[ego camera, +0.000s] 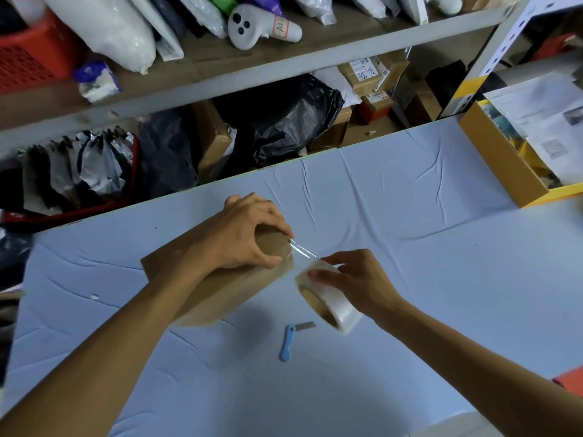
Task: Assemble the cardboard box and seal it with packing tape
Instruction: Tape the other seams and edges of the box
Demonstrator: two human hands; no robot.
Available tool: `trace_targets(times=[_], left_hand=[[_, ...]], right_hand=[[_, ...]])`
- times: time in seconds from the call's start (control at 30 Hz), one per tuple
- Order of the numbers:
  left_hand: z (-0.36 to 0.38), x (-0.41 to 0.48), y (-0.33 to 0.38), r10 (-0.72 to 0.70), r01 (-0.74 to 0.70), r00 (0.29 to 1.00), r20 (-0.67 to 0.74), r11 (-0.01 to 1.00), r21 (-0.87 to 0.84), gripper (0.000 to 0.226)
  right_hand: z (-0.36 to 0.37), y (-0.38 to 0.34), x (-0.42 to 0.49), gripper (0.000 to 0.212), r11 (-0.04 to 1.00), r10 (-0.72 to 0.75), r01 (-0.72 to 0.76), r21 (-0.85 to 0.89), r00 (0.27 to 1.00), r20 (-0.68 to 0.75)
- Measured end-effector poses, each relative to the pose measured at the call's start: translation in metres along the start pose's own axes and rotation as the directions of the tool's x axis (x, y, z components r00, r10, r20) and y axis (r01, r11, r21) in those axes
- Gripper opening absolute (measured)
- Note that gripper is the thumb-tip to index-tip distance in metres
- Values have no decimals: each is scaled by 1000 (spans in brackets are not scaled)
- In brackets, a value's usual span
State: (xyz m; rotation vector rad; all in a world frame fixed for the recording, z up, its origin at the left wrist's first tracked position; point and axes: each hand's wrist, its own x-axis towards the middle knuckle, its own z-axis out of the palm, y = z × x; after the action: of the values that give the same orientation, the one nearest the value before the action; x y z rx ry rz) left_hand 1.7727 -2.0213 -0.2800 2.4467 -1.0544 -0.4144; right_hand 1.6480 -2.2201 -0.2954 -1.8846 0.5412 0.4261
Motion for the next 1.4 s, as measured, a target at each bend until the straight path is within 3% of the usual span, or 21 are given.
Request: trace_targets(times=[0.17,0.37,0.53,0.63,0.9,1.0,1.2,1.4], left_hand=[[8,6,10,15,-13,999,-28,999,48,39],[3,5,0,-27,26,998,-61,1000,-18,44],[6,3,1,-19,18,998,-67,1000,-21,44],[7,2,1,-23,21,997,-73,1000,-19,42],[2,3,-1,-45,42,997,-61,998,-49,39],[-3,5,-5,-53,52,998,-17,997,-66,39],[1,3,1,-44,43,998,-38,998,-45,38],[1,5,2,-56,55,998,-35,998,-29,40]], right_hand=[[-3,8,11,32,988,47,-50,-146,999,-24],[-7,11,15,33,997,-43,43,-63,999,3],[-6,13,12,43,991,-96,96,-92,995,8],[-9,17,17,36,986,-78,82,-146,996,37],[-19,12,20,14,1000,-12,8,18,973,231],[-26,20,18,22,997,-58,36,72,940,335],[-25,42,25,28,999,-6,21,-50,956,293],[-22,39,22,31,997,-44,13,77,913,405]])
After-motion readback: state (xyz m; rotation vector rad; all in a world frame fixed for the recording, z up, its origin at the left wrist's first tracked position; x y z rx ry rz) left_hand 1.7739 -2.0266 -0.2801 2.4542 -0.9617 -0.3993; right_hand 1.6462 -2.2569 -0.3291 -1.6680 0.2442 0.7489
